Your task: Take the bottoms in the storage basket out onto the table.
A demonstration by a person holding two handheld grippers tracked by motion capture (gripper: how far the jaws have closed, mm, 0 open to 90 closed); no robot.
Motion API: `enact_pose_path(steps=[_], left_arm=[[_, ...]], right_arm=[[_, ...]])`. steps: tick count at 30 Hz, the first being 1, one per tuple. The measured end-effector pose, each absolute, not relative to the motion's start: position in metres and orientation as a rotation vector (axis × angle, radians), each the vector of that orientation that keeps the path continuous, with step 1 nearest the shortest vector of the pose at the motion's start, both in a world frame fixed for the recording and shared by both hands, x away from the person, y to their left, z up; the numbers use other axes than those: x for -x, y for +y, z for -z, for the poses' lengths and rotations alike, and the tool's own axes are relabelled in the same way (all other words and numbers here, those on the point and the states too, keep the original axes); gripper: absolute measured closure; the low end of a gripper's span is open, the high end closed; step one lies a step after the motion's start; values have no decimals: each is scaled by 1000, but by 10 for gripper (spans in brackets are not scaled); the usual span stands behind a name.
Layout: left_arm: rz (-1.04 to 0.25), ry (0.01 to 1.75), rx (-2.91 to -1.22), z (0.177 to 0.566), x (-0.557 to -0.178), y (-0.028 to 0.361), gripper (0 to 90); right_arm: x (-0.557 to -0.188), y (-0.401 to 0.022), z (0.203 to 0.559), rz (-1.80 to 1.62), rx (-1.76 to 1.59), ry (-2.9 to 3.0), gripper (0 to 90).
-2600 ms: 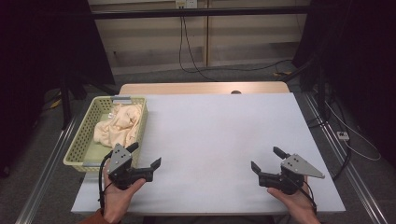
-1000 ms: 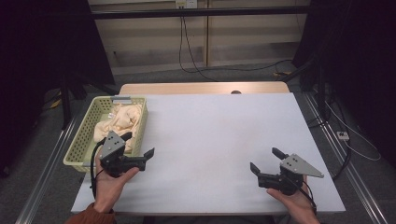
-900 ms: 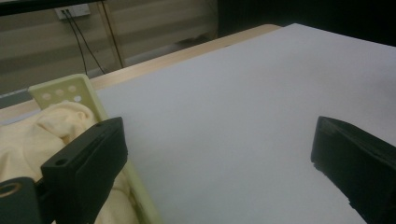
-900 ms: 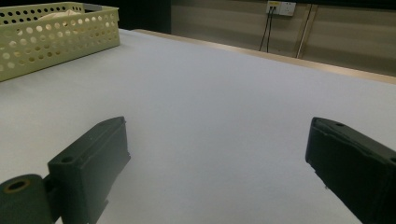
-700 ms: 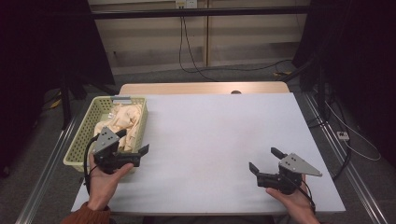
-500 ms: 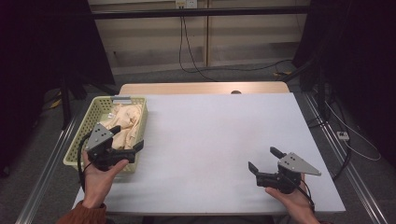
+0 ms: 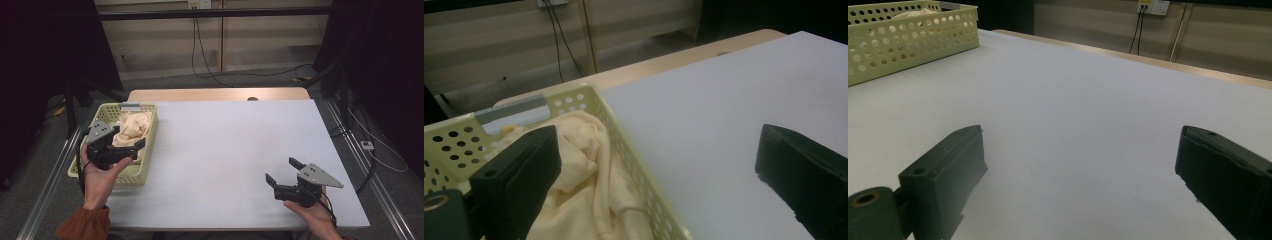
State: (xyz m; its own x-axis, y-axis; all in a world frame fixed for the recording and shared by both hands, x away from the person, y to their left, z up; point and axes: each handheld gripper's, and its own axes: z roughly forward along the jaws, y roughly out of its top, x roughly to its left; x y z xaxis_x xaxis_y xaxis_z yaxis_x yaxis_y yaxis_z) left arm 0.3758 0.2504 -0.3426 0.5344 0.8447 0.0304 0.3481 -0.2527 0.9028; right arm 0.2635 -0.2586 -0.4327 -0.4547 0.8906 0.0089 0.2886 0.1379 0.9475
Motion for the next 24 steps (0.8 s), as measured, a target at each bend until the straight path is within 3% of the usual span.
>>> enact_pose_path(steps=[24], left_arm=[[-641,1064,-1877,331,-415,257,41]], right_arm=[[-263,-258,433,-1328,-1124,1842,59]])
